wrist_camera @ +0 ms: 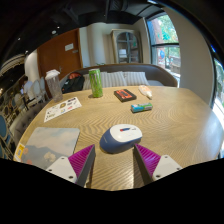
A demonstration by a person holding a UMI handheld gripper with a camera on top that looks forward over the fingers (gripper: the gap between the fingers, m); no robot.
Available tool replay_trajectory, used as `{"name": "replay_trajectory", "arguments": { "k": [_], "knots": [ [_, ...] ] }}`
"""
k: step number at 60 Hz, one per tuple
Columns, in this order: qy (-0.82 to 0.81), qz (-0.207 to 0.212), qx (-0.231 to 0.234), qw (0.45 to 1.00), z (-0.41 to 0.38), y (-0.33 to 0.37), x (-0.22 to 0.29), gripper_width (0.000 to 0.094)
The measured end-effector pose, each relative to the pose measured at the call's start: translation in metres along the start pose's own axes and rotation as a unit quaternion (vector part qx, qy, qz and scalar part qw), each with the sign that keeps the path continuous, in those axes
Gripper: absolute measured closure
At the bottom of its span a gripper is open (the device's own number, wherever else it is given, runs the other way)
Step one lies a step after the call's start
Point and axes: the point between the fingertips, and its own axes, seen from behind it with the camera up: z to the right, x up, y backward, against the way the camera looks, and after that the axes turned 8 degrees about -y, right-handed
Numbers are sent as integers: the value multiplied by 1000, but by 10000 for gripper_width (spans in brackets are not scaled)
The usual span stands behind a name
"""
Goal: Arrange mouse
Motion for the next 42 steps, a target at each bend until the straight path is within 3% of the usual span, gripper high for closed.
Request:
{"name": "replay_trajectory", "arguments": {
  "k": [25,29,33,42],
  "knots": [
    [2,-16,-59,998,-19,-50,29,145],
    [-2,-9,-67,998,-21,-54,31,216],
    [-11,-2,-76,997,-17,-56,33,384],
    [-37,9,-84,996,-13,-49,33,486]
  ]
}}
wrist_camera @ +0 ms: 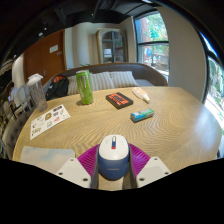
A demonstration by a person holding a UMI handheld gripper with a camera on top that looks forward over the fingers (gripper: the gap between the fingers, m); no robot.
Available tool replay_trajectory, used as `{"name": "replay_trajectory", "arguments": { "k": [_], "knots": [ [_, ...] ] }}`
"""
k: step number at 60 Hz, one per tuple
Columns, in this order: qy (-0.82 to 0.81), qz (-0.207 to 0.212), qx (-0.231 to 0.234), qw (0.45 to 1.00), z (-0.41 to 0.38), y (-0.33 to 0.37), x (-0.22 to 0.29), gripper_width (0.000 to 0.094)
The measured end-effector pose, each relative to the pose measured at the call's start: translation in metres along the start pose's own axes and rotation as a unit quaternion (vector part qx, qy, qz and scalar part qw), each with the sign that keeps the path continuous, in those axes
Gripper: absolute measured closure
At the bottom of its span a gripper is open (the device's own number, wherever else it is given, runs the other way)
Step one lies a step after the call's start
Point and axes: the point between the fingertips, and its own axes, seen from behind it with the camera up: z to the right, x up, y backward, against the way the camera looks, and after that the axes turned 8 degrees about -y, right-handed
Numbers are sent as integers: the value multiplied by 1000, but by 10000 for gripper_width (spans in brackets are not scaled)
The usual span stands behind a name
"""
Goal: Arrange mouse
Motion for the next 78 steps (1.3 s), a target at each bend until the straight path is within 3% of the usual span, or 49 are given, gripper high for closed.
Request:
{"name": "replay_trajectory", "arguments": {
  "k": [10,17,22,26,32,38,49,59,61,64,66,78],
  "knots": [
    [-4,76,-1,997,-22,64,30,523],
    [16,144,64,987,-99,142,58,524],
    [31,176,98,979,-159,183,49,527],
    [45,166,110,979,-188,179,28,527],
    [48,111,127,985,-224,154,-26,527],
    [48,61,104,992,-219,118,-74,527],
    [42,5,93,995,-204,95,-111,514],
    [54,6,108,993,-205,94,-107,373],
    [65,4,116,991,-207,95,-109,276],
    [77,-1,128,989,-209,99,-111,41],
    [80,1,133,988,-209,104,-109,98],
    [52,23,184,981,-189,171,-103,92]
  ]
}}
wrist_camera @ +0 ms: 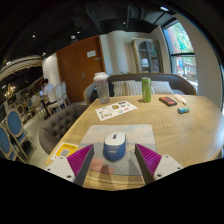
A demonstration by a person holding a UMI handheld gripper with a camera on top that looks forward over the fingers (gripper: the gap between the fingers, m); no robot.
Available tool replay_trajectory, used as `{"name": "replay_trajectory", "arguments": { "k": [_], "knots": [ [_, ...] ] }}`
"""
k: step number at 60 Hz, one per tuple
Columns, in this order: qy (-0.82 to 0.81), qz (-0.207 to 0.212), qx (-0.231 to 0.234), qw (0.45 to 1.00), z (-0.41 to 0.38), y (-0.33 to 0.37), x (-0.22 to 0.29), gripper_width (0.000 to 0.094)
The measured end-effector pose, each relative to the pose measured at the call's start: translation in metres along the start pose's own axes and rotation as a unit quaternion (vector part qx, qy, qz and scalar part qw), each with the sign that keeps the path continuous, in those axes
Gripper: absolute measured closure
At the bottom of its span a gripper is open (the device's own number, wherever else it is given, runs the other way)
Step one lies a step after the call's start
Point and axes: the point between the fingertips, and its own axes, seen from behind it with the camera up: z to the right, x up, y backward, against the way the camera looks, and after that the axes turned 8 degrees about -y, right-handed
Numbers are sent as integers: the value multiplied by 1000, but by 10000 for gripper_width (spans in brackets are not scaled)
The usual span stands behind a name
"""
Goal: Arrange mouse
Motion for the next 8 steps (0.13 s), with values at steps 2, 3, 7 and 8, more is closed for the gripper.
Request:
{"name": "replay_trajectory", "arguments": {
  "k": [2,3,7,8],
  "knots": [
    [-5,3,10,1000,1,17,-4,93],
    [-6,5,13,1000,2,27,-7,93],
    [-9,7,16,1000,14,58,-19,94],
    [-11,6,12,1000,19,67,-22,95]
  ]
}}
